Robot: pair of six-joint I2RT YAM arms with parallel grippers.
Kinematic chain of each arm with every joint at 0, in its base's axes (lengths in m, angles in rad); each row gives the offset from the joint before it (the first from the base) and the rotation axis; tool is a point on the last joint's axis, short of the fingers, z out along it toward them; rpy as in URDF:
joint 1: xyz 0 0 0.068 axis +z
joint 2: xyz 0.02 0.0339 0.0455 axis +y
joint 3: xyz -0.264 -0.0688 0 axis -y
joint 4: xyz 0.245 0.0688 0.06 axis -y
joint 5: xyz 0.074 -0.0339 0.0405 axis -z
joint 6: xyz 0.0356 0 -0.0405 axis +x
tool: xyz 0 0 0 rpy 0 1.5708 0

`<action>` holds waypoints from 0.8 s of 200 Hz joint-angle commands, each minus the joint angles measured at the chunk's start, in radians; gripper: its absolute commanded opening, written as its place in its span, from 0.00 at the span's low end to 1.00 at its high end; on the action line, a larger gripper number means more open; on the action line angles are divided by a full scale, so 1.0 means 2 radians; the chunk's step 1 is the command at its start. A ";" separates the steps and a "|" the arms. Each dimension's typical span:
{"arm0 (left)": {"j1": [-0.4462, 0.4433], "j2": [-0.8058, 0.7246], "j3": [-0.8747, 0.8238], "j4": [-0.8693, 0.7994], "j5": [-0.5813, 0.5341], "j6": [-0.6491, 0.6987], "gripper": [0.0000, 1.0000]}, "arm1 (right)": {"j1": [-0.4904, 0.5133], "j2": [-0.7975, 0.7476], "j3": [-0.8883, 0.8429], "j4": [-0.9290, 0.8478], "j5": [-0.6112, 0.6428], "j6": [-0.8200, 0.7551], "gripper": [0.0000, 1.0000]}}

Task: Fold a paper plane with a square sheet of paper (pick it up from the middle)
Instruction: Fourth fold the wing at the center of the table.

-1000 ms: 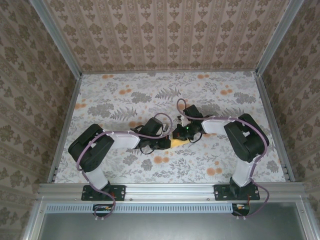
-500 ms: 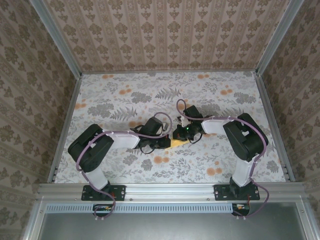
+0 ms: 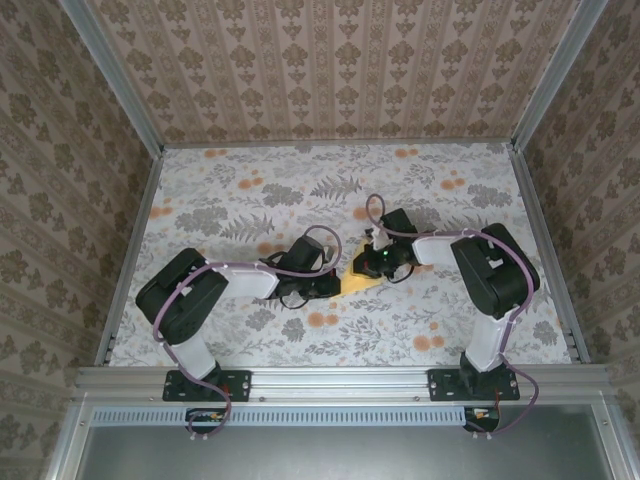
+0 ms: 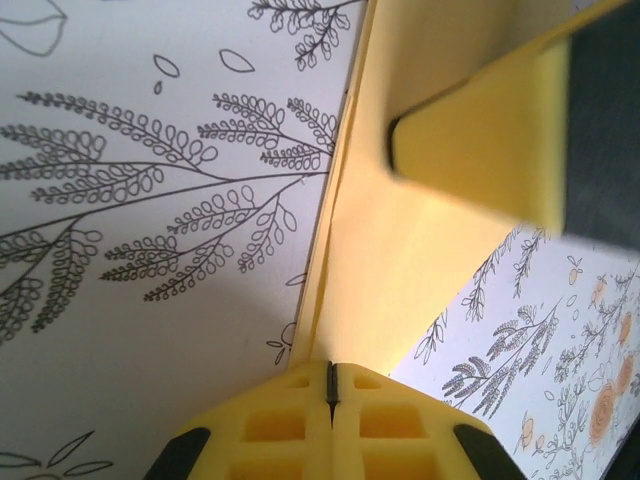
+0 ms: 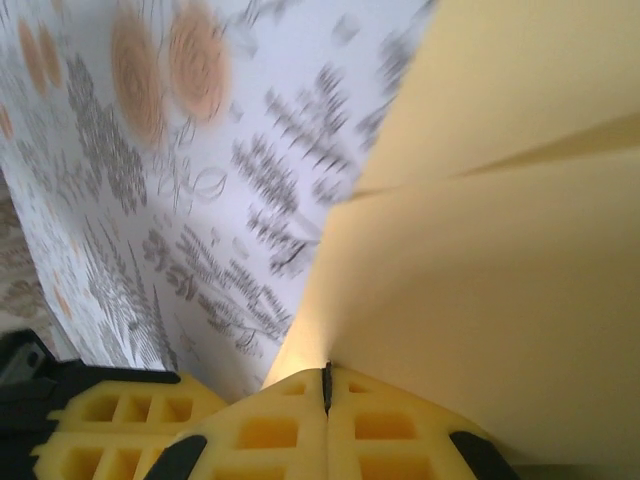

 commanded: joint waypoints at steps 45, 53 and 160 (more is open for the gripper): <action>0.003 0.015 -0.036 -0.051 0.006 -0.023 0.00 | -0.097 0.020 0.026 -0.009 0.057 0.002 0.06; 0.003 0.014 -0.035 -0.050 0.006 -0.023 0.00 | -0.104 0.020 0.030 -0.012 0.057 0.001 0.06; 0.010 -0.031 0.046 -0.049 0.016 0.007 0.25 | -0.112 -0.115 -0.025 -0.040 0.057 0.049 0.29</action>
